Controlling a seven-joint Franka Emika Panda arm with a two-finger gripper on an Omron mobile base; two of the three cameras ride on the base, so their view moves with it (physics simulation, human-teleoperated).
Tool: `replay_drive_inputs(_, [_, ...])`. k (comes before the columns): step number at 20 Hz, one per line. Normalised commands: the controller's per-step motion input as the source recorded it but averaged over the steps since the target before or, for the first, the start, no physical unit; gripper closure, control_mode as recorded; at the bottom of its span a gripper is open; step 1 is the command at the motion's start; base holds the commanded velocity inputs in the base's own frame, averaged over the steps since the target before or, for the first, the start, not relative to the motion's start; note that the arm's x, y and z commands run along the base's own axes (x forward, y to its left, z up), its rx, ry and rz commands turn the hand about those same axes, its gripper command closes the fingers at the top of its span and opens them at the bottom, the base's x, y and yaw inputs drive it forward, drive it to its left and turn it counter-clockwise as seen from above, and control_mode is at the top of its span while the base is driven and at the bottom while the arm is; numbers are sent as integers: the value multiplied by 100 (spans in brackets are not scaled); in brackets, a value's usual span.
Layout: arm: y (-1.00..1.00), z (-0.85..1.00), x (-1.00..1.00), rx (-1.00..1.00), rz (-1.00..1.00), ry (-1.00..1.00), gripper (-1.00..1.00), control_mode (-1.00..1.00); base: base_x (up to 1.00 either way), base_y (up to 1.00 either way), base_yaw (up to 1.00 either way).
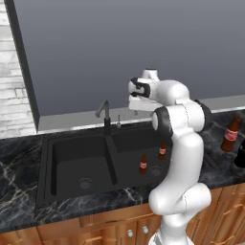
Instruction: Place the large bottle from the dining counter next to the other large bottle outside the sink, and place the small bottle from the dining counter next to the other small bottle inside the sink.
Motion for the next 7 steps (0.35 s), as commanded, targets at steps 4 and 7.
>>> replay_drive_inputs(4, [0, 50, -35, 11, 0, -8, -100, -100, 0, 0, 0])
replay_drive_inputs(7, [0, 18, -79, 3, 0, -5, -100, -100, 0, 0, 0])
